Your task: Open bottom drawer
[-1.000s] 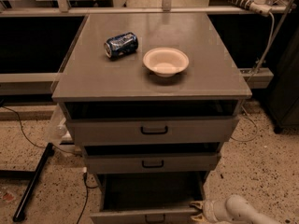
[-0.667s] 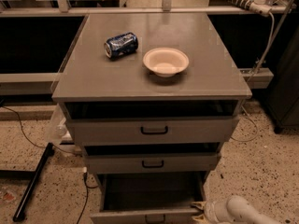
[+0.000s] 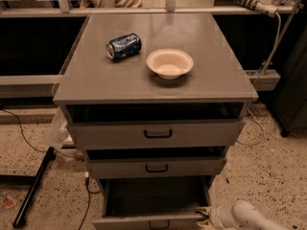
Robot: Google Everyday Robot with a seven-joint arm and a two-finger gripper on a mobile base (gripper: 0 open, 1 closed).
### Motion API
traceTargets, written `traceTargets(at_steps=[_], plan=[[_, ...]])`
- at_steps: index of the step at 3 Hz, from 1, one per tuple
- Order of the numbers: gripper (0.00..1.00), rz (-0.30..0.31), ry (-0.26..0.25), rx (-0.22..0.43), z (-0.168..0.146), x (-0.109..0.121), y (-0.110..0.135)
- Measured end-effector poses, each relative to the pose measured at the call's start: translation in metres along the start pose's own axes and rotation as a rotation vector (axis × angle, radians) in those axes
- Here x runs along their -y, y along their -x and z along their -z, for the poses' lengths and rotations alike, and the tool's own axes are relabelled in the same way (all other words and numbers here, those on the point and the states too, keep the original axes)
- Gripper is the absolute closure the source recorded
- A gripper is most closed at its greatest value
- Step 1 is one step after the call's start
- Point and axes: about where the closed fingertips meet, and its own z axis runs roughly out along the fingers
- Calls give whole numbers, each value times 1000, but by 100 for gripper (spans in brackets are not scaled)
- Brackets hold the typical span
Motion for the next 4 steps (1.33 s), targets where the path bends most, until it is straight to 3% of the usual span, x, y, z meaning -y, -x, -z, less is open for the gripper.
traceTargets(at_steps=[2, 3, 4], plan=[[36, 0, 0, 0, 0, 0, 0], [38, 3, 17, 11, -1, -10, 0], [61, 5, 35, 9, -1, -23, -3]])
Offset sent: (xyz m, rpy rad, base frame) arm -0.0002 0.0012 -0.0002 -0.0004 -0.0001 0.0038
